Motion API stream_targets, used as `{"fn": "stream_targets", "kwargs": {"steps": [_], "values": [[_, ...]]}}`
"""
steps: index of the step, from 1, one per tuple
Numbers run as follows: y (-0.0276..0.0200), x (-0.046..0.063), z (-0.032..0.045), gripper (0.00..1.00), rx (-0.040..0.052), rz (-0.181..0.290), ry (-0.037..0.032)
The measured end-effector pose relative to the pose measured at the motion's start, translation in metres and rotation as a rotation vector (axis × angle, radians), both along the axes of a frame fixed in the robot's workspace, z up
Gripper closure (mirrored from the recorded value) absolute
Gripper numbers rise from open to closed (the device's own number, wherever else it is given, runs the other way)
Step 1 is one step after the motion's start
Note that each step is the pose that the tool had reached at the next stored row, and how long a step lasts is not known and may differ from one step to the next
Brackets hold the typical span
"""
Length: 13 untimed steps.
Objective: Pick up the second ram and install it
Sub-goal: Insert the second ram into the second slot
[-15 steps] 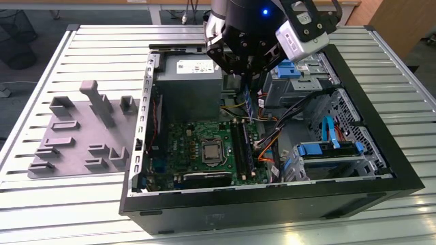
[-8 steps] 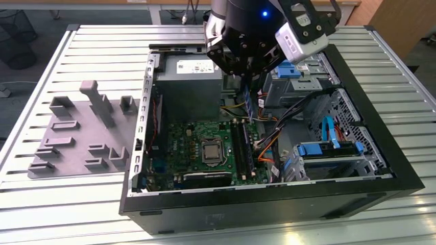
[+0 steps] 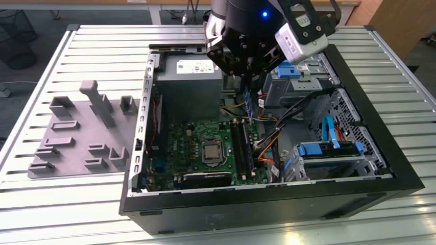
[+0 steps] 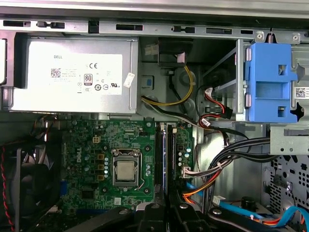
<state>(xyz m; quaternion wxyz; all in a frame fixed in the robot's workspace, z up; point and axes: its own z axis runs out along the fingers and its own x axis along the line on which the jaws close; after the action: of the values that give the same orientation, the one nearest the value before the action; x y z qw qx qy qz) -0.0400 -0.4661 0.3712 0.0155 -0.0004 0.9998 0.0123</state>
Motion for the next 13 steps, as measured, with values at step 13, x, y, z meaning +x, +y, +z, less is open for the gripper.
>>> {"fn": "stream_targets", "kwargs": {"steps": [13], "values": [[0.0000, 0.000, -0.0157, 0.86, 0.0001, 0.000, 0.0000]]}}
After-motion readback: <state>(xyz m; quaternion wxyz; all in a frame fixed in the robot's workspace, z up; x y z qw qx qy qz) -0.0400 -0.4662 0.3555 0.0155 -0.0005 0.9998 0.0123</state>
